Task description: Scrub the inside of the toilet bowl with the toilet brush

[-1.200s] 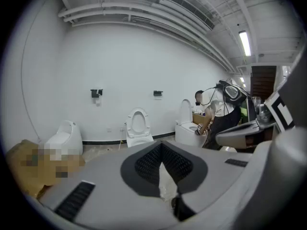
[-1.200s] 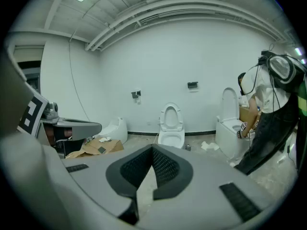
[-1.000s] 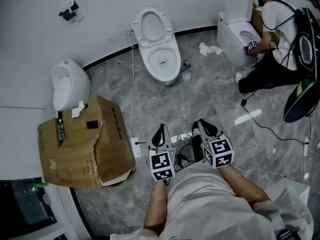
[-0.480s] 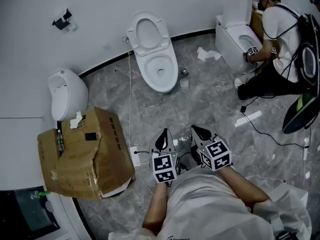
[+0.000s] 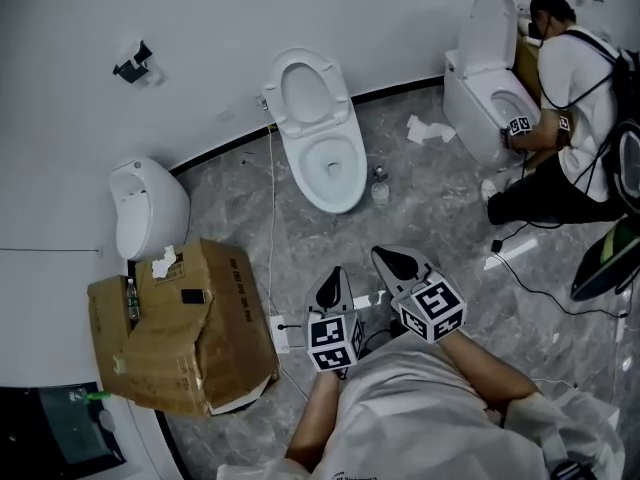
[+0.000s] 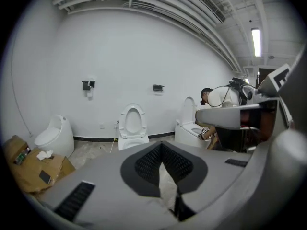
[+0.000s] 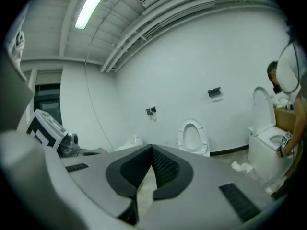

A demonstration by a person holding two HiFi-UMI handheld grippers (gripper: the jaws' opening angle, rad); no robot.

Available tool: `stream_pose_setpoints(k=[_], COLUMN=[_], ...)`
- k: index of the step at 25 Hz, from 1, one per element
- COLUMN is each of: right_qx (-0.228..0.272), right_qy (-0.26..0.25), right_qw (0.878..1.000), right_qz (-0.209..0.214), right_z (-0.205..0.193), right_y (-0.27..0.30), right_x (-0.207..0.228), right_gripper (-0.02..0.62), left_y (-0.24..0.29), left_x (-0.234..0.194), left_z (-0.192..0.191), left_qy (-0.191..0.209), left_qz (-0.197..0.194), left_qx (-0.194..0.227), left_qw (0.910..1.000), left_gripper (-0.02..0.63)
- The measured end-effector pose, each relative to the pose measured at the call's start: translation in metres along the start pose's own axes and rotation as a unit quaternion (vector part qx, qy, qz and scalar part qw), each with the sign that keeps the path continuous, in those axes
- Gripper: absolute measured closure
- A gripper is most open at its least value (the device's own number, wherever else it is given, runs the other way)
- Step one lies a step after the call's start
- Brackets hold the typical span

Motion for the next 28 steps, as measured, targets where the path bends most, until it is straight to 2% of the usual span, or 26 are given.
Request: stream_pose_setpoints(k=[3, 5, 9, 13, 15, 17, 19, 20, 22, 23, 26, 28], right_qx=[0.002, -0.007, -0.041, -0.102, -0.097, -0.091, -0.095, -0.096, -0.087, -0.08, -0.065, -0.068], right_qy=[0.087, 0.116, 0.108, 0.145, 0.153, 0.154, 0.207, 0.254, 0.331, 0.342, 0.308, 0.276], right_qw=[0.995, 0.992, 0.992, 0.98, 0.979, 0.979, 0.969, 0.957, 0.933, 0.93, 0.944, 0.955], right_qz=[0.037, 0.055, 0.059, 0.086, 0.097, 0.097, 0.1, 0.105, 0.111, 0.109, 0.096, 0.085], right_z=[0.003, 0.002, -0.002, -0.014, -0.015, -0.02, -0.026, -0.029, -0.03, -0.03, -0.028, -0.026], right_y=[0.01, 0.017, 0.032, 0.036, 0.037, 0.038, 0.04, 0.04, 0.039, 0.039, 0.04, 0.045], right_x=[0.016, 0.024, 0.034, 0.042, 0.045, 0.046, 0.05, 0.054, 0.062, 0.065, 0.066, 0.064], right_gripper=[0.588, 0.588, 0.586, 0.588, 0.588, 0.588, 0.586, 0.586, 0.59, 0.589, 0.588, 0.588], left_y=[0.003, 0.008, 0.019, 0.033, 0.034, 0.027, 0.019, 0.015, 0.012, 0.012, 0.017, 0.021], left_x=[-0.001, -0.001, -0.002, 0.007, 0.008, 0.007, 0.008, 0.01, 0.014, 0.015, 0.015, 0.012], left_z=[0.009, 0.014, 0.017, 0.012, 0.012, 0.011, 0.012, 0.014, 0.021, 0.024, 0.024, 0.02], left_qy=[-0.024, -0.021, -0.018, -0.001, -0.008, -0.031, -0.052, -0.055, -0.043, -0.032, -0.003, -0.001], left_qz=[0.005, 0.007, 0.028, 0.08, 0.083, 0.078, 0.072, 0.071, 0.077, 0.084, 0.091, 0.081], left_qx=[0.027, 0.043, 0.05, 0.002, 0.019, 0.056, 0.098, 0.114, 0.131, 0.129, 0.104, 0.095], left_qw=[0.9993, 0.9988, 0.9982, 0.9968, 0.9963, 0.9949, 0.9912, 0.9894, 0.9875, 0.9875, 0.9904, 0.9922], left_gripper=[0.584, 0.586, 0.588, 0.584, 0.584, 0.584, 0.586, 0.586, 0.584, 0.584, 0.583, 0.583])
Point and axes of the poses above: the fingertips, and each gripper's own axes: y forward along the fingers, x to its right, z out of its top, the point moved 10 cm from there along -y, backward along the fingers, and after that the axes turned 14 degrees about -z, right-handed, at the moved point
